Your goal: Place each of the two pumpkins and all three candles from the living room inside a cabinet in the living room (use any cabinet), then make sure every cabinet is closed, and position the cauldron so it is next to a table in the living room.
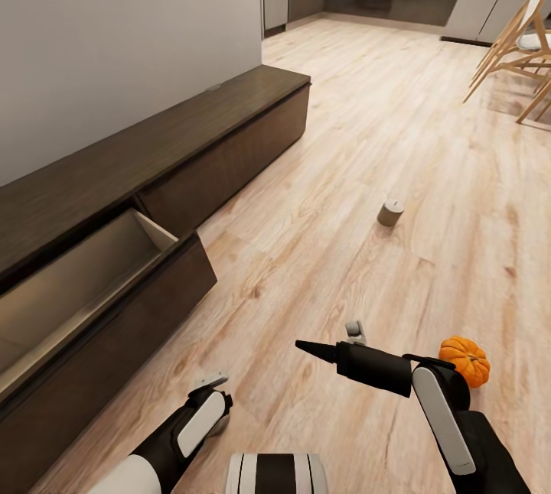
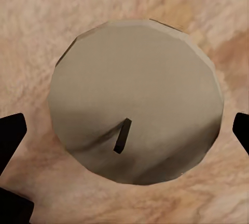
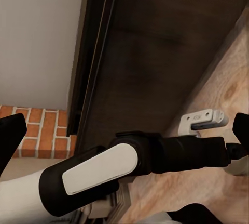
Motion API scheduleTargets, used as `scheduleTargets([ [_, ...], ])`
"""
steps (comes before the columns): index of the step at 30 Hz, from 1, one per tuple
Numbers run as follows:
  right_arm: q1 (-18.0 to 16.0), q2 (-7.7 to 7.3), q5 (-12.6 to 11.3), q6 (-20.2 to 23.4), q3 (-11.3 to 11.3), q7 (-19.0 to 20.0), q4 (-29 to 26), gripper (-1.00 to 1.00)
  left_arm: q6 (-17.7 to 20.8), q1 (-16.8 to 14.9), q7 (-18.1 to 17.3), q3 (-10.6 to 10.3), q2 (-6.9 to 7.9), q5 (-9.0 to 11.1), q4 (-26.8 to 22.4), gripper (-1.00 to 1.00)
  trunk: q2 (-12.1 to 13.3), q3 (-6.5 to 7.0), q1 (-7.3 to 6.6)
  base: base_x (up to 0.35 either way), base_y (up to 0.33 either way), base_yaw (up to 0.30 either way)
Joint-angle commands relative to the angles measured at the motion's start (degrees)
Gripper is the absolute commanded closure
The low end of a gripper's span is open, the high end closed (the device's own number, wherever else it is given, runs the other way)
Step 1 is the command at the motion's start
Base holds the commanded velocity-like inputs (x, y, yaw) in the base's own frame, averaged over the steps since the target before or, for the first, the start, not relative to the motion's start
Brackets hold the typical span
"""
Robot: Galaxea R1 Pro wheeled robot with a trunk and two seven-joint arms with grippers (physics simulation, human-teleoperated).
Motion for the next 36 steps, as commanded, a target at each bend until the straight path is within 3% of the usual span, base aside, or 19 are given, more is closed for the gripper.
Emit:
scheduleTargets([
  [1, -0.04, -0.03, 0.04, 0.22, 0.01, 0.17, 0.00, -1.00, 0.18, -0.04, 0.38, -0.19, 0.03, 0.23, -0.08, -1.00, -0.03, -0.27, 0.01, 0.000, 0.000, 0.000],
  [14, -0.03, -0.02, -0.02, 0.28, -0.01, 0.17, 0.11, -1.00, 0.18, -0.02, 0.38, -0.19, -0.07, 0.23, -0.15, -1.00, -0.03, -0.27, 0.01, 0.000, 0.000, 0.000],
  [19, 0.03, -0.03, -0.04, 0.28, -0.01, 0.17, 0.11, -1.00, 0.18, -0.04, 0.38, -0.19, -0.08, 0.22, -0.11, -1.00, -0.10, -1.37, 0.14, 0.000, 0.000, 0.000],
  [36, -0.01, -0.10, -0.05, 0.28, -0.01, 0.24, 0.03, -1.00, 0.18, -0.03, 0.38, -0.19, -0.16, 0.23, -0.09, -1.00, -0.10, -1.37, 0.14, 0.024, 0.011, 0.000],
])
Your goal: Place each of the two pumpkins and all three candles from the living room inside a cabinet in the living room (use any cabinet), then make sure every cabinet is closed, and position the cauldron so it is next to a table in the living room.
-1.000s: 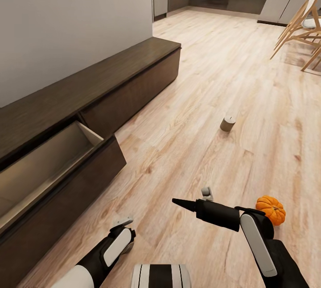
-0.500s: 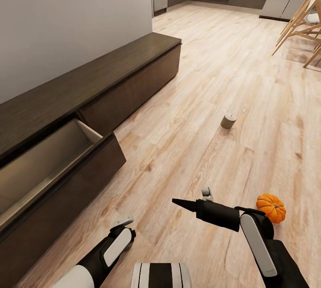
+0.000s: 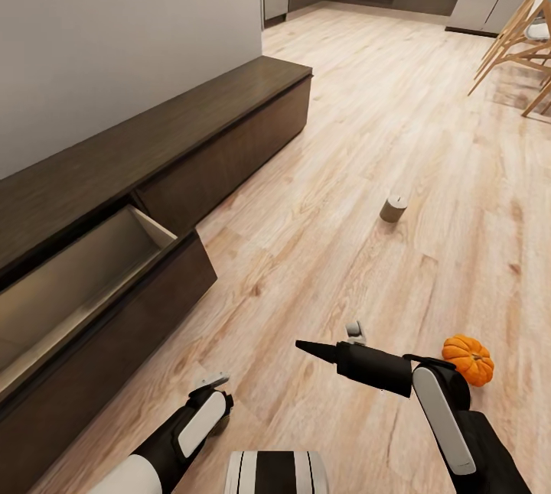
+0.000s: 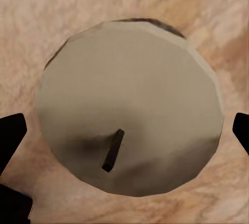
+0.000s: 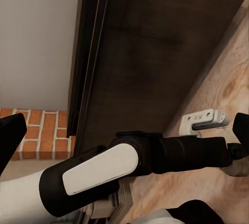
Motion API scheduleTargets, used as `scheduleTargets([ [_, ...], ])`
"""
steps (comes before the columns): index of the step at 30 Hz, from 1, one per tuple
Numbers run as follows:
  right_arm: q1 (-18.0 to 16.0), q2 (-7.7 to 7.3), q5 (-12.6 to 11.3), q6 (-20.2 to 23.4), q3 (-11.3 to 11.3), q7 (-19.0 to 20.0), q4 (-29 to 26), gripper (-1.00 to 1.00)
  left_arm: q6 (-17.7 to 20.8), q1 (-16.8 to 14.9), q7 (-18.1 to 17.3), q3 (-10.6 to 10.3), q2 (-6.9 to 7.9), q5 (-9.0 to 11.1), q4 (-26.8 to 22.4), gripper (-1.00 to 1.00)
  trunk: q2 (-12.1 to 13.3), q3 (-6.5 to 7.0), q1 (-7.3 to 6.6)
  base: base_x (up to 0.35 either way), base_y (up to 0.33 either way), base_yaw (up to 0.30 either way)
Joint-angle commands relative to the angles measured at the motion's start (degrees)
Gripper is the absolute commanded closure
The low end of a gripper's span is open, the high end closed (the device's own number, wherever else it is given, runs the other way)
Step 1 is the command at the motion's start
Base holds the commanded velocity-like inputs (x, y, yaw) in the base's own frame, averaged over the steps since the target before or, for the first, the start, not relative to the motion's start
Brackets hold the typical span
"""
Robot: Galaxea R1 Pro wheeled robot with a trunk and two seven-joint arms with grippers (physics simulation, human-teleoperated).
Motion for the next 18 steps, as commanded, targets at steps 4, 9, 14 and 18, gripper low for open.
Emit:
scheduleTargets([
  [4, -0.03, -0.03, 0.08, 0.20, 0.01, 0.15, -0.03, -1.00, 0.18, -0.05, 0.37, -0.20, 0.06, 0.23, -0.06, -1.00, -0.01, -0.04, 0.01, 0.075, 0.036, 0.000],
  [9, -0.06, -0.04, 0.08, 0.20, 0.01, 0.13, -0.02, -1.00, 0.18, -0.04, 0.37, -0.20, 0.08, 0.23, -0.06, -1.00, -0.01, -0.04, 0.01, 0.013, 0.006, 0.000],
  [14, -0.04, -0.02, 0.08, 0.20, 0.01, 0.14, -0.03, -1.00, 0.18, -0.04, 0.37, -0.20, 0.11, 0.23, -0.06, -1.00, -0.01, -0.04, 0.01, 0.024, 0.001, 0.000],
  [18, -0.05, 0.01, 0.08, 0.20, 0.01, 0.12, 0.05, -1.00, 0.18, -0.05, 0.37, -0.20, 0.15, 0.23, -0.06, -1.00, -0.01, -0.04, 0.01, 0.051, 0.000, 0.000],
])
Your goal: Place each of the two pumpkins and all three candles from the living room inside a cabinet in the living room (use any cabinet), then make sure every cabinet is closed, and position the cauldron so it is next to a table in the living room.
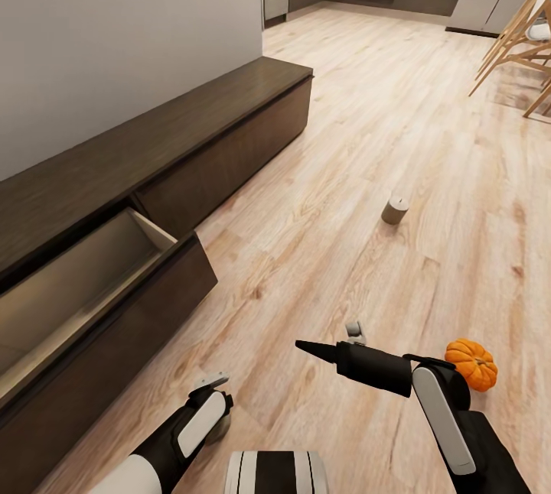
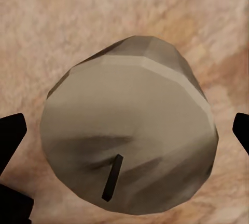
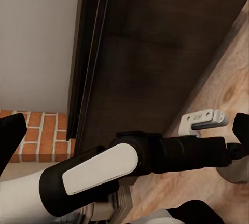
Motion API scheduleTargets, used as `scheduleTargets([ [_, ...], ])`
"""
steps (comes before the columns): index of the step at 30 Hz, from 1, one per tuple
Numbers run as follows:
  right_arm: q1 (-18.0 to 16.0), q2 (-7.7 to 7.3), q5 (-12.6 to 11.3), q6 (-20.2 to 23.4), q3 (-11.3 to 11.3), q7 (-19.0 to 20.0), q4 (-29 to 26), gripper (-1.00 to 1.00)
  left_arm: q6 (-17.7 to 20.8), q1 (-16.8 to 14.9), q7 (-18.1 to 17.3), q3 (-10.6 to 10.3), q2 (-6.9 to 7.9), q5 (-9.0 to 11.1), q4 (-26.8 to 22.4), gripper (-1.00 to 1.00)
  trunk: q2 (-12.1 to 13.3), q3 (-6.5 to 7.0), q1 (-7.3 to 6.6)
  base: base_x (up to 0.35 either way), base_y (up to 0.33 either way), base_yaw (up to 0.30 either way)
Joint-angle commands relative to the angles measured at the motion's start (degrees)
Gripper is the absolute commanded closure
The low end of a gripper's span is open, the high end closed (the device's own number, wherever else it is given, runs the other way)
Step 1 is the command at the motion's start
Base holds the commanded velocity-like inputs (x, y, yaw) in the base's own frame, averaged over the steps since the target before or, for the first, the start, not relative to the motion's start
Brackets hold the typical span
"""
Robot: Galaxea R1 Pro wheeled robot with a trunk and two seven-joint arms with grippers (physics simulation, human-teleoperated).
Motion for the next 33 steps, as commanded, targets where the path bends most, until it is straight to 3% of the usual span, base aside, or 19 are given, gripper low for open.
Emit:
scheduleTargets([
  [1, -0.02, -0.01, 0.07, 0.20, 0.01, 0.18, -0.01, -1.00, 0.18, -0.02, 0.38, -0.19, 0.01, 0.23, -0.08, -1.00, -0.02, -0.04, -0.01, 0.013, 0.000, 0.000],
  [19, -0.01, -0.15, 0.06, 0.20, -0.07, 0.23, 0.00, -1.00, -1.18, 0.01, 0.38, -0.20, 0.10, 0.23, -0.16, -1.00, -0.03, -0.26, 0.02, 0.001, 0.000, 0.000],
  [26, -0.01, -0.16, 0.00, 0.20, -0.07, 0.23, 0.00, -1.00, -1.22, 0.04, 0.38, -0.19, 0.11, 0.23, -0.16, -1.00, -0.12, -1.81, 0.20, 0.000, 0.000, 0.000],
  [33, -0.01, -0.16, -0.01, 0.20, -0.07, 0.26, 0.00, -1.00, -1.22, 0.05, 0.38, -0.19, 0.13, 0.23, -0.16, -1.00, -0.12, -1.81, 0.20, 0.000, 0.000, 0.000],
])
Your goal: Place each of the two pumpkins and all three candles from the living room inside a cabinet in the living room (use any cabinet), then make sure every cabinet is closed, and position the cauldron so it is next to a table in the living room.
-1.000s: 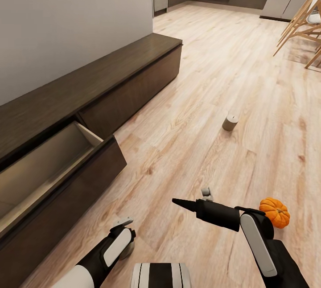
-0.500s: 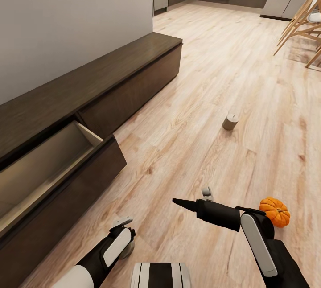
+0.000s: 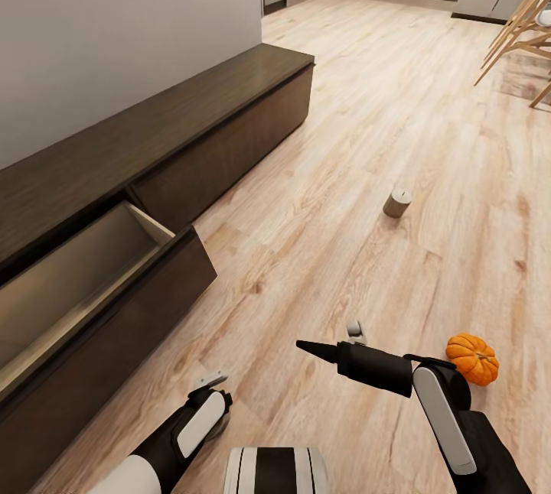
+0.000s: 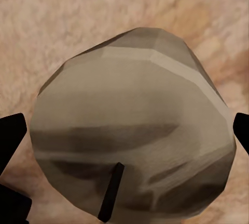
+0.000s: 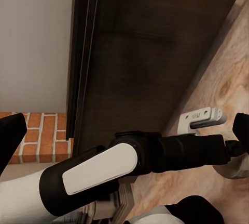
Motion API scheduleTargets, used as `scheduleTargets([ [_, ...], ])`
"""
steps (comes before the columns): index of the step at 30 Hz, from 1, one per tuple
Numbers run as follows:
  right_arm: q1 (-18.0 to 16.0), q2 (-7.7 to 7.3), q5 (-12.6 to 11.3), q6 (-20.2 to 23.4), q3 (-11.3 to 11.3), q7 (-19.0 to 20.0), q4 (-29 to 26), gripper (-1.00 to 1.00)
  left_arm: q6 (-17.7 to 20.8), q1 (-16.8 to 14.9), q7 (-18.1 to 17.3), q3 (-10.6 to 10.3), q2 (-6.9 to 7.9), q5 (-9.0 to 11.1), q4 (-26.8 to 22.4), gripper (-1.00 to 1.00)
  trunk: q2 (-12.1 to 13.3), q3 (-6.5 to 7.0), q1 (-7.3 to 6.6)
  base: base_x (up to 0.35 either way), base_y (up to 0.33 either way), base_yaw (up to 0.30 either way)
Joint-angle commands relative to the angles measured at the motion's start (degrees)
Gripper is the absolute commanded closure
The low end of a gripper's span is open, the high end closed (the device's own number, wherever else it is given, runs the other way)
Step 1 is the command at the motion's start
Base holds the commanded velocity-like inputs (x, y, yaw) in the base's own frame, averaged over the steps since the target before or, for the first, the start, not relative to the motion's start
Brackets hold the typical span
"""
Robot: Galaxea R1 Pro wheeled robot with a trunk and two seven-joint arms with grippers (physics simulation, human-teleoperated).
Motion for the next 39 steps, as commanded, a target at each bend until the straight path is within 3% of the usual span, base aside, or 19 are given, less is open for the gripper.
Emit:
scheduleTargets([
  [1, -0.02, -0.03, 0.08, 0.19, 0.01, 0.18, -0.01, -1.00, 0.19, -0.05, 0.37, -0.19, 0.04, 0.22, -0.08, -1.00, -0.02, -0.04, -0.01, 0.000, 0.000, 0.000],
  [11, -0.04, -0.04, 0.08, 0.19, 0.01, 0.18, -0.01, -1.00, 0.19, -0.05, 0.37, -0.19, 0.01, 0.22, -0.08, -1.00, -0.02, -0.04, -0.01, 0.000, 0.000, 0.000],
  [16, -0.04, -0.04, 0.08, 0.19, 0.01, 0.18, -0.01, -1.00, 0.19, -0.03, 0.37, -0.19, 0.01, 0.22, -0.08, -1.00, -0.08, -1.14, 0.12, 0.000, 0.000, 0.000],
  [28, -0.01, -0.04, -0.01, 0.19, 0.01, 0.18, -0.01, -1.00, 0.19, -0.03, 0.37, -0.19, 0.09, 0.22, -0.09, -1.00, -0.08, -1.14, 0.12, 0.000, 0.000, 0.000],
  [29, -0.03, -0.04, -0.01, 0.19, 0.01, 0.18, -0.01, -1.00, 0.19, -0.03, 0.37, -0.19, 0.09, 0.22, -0.09, 1.00, -0.08, -1.14, 0.12, 0.000, 0.000, 0.000],
  [39, -0.01, -0.02, -0.01, 0.19, 0.01, 0.18, -0.01, -1.00, 0.19, -0.03, 0.37, -0.19, 0.17, 0.22, -0.14, 1.00, -0.08, -1.14, 0.12, 0.000, 0.000, 0.000],
])
